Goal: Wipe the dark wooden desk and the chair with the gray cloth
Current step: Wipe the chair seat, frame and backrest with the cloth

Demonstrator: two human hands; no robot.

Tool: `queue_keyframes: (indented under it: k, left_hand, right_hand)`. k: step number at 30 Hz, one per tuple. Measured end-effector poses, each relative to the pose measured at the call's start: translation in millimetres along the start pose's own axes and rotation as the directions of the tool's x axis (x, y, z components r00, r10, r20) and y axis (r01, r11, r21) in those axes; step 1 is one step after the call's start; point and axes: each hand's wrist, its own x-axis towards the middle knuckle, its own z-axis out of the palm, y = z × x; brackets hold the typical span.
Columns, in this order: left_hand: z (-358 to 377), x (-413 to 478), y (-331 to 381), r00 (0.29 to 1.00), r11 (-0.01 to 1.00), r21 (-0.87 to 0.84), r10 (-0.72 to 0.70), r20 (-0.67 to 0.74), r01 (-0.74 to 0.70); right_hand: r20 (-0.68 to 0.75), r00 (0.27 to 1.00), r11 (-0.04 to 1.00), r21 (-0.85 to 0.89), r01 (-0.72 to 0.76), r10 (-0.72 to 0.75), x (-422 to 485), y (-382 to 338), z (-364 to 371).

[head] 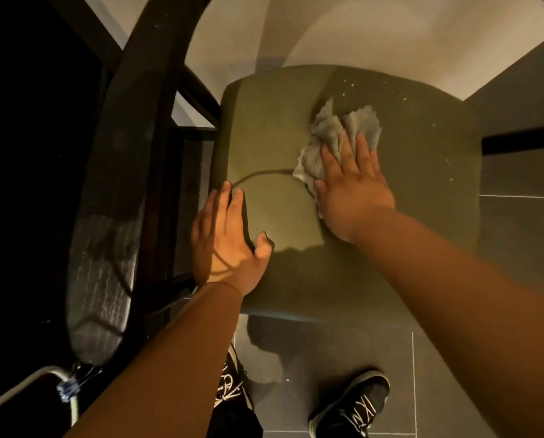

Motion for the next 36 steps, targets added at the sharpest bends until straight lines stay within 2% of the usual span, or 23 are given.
queue_keyframes:
  k: [2, 4, 8, 10, 13, 16, 19, 22, 25, 31, 36]
  left_hand:
    - [-0.5, -0.9, 0.2, 1.0, 1.0, 0.004, -0.004, 0.01, 0.004]
    - [-2.2, -1.1, 0.4, 1.0, 1.0, 0.011, -0.004, 0.017, 0.004]
    - [-8.1, -1.2, 7.2, 0.999, 0.995, 0.095, 0.015, 0.037, -0.019]
    - [-13.7, 4.2, 13.2, 0.999, 0.988, 0.151, 0.026, 0.03, -0.031]
    - [-23.3, 32.9, 28.7, 0.998, 0.983, 0.175, 0.054, -0.019, -0.05]
    - [-20.5, 78.1, 52.8, 0.987, 0.977, 0.144, 0.154, 0.046, -0.159]
    - [-5.5, 106.9, 68.1, 0.969, 0.968, 0.133, 0.194, 0.152, -0.215]
    - [5.4, 109.5, 67.3, 0.975, 0.96, 0.171, 0.211, 0.073, -0.221]
    - [10.0, 107.8, 65.3, 0.977, 0.962, 0.171, 0.212, 0.032, -0.214]
    - [9.8, 109.5, 64.8, 0.977, 0.969, 0.125, 0.21, 0.034, -0.213]
    - [9.6, 113.1, 65.0, 0.98, 0.973, 0.128, 0.182, 0.076, -0.19]
  right_hand:
    - [0.02, 1.0, 0.999, 0.038, -0.011, 0.01, -18.6, -12.4, 12.4]
    - [0.032, 0.997, 0.994, 0.087, 0.061, -0.064, -56.4, -26.2, 26.8]
    - [0.164, 0.972, 0.981, 0.129, 0.146, -0.166, -106.3, -31.4, 35.0]
    - [0.157, 0.978, 0.987, 0.107, 0.122, -0.138, -87.3, -23.7, 25.6]
    - [0.115, 0.993, 0.999, 0.03, -0.035, 0.031, -27.5, -7.0, -1.2]
    - [0.1, 0.986, 0.988, 0.052, -0.143, 0.137, 10.5, 4.3, -14.6]
    - [0.048, 0.996, 0.99, 0.115, -0.078, 0.073, -6.6, 1.0, -1.6]
    - [0.08, 0.996, 0.987, 0.148, -0.054, 0.042, -43.1, 2.3, 12.7]
    - [0.143, 0.987, 0.99, 0.103, -0.091, 0.076, -47.7, 8.4, 15.0]
    - [0.023, 0.971, 0.962, 0.129, -0.239, 0.238, 15.3, 23.6, -9.1]
    - [-0.003, 0.993, 0.974, 0.194, -0.115, 0.118, -23.4, 28.0, 15.7]
